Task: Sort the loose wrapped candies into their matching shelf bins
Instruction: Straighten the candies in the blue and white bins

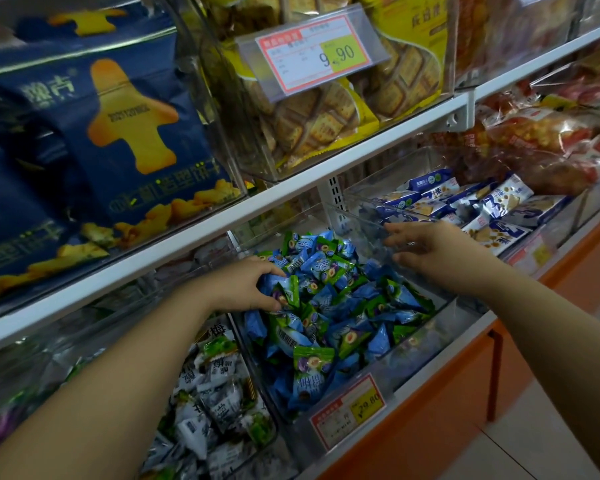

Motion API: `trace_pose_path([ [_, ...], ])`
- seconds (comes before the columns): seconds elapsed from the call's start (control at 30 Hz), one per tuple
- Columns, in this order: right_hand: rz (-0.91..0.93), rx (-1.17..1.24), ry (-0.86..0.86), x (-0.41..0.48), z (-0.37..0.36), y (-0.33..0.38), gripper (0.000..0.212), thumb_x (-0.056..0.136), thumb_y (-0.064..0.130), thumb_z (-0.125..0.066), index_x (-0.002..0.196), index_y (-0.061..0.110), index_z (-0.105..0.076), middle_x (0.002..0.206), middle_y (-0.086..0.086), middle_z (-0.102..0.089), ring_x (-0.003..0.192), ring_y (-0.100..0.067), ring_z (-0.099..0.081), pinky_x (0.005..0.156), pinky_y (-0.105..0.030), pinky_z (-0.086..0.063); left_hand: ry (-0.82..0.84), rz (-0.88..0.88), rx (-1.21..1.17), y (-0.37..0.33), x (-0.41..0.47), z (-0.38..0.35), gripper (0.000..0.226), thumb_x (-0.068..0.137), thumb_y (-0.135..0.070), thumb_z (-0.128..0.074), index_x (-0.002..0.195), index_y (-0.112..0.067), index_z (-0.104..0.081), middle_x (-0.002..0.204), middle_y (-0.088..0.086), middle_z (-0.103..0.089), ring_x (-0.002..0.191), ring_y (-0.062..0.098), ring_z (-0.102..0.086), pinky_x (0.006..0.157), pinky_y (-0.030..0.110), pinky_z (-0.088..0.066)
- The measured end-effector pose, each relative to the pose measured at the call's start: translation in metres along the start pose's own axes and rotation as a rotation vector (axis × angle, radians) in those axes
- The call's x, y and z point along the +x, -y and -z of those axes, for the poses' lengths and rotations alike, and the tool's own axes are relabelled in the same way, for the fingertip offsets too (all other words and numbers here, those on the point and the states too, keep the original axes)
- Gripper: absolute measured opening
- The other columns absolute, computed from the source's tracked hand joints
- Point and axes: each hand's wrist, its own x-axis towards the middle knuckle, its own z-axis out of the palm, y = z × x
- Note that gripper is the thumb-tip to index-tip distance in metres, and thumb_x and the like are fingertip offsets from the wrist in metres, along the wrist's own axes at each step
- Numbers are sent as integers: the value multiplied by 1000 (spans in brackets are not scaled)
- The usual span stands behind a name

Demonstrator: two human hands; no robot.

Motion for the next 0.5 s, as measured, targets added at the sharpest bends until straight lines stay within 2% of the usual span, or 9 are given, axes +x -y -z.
trace_pose_path([
  [0.07,-3,10,-1,0,0,0,31,91,12,-59,122,14,-62,147,8,-41,116,-14,-57,97,-24,-42,-16,-29,-55,-7,-3,4,58,84,-47,-64,137,-33,-44,137,-3,-36,127,15,-38,104,29,-32],
  [0.2,-1,2,-10,1,0,-1,31,92,13,-59,123,14,-62,146,8,-42,120,-15,-54,98,-25,-41,-289,-195,-211,-44,4,6,41,88,-39,-61,128,-28,-55,127,-2,-46,118,10,-45,95,22,-30],
  [0.27,-1,-1,-13,1,0,-1,31,92,14,-59,123,14,-63,146,8,-42,119,-15,-55,97,-24,-40,-328,-262,-249,-68,15,3,38,90,-33,-61,127,-25,-56,126,-1,-50,113,10,-49,94,24,-36],
  [0.33,4,-12,-9,0,0,0,31,91,14,-60,123,15,-63,147,8,-42,119,-15,-54,96,-22,-40,-250,-301,-341,-92,28,-1,38,90,-31,-62,127,-24,-56,130,0,-53,112,11,-55,96,30,-45],
  [0.4,8,-4,-3,0,1,0,31,91,15,-60,121,16,-64,146,8,-41,118,-15,-55,96,-24,-42,-141,-314,-409,-112,40,-8,35,90,-30,-63,123,-21,-59,128,1,-57,109,12,-58,94,29,-47],
  [0.5,1,21,3,0,2,-1,32,91,13,-59,123,14,-62,147,10,-41,113,-14,-58,95,-28,-46,42,-347,-278,-126,57,-25,39,88,-33,-65,125,-20,-59,129,-2,-56,111,12,-53,93,25,-43],
])
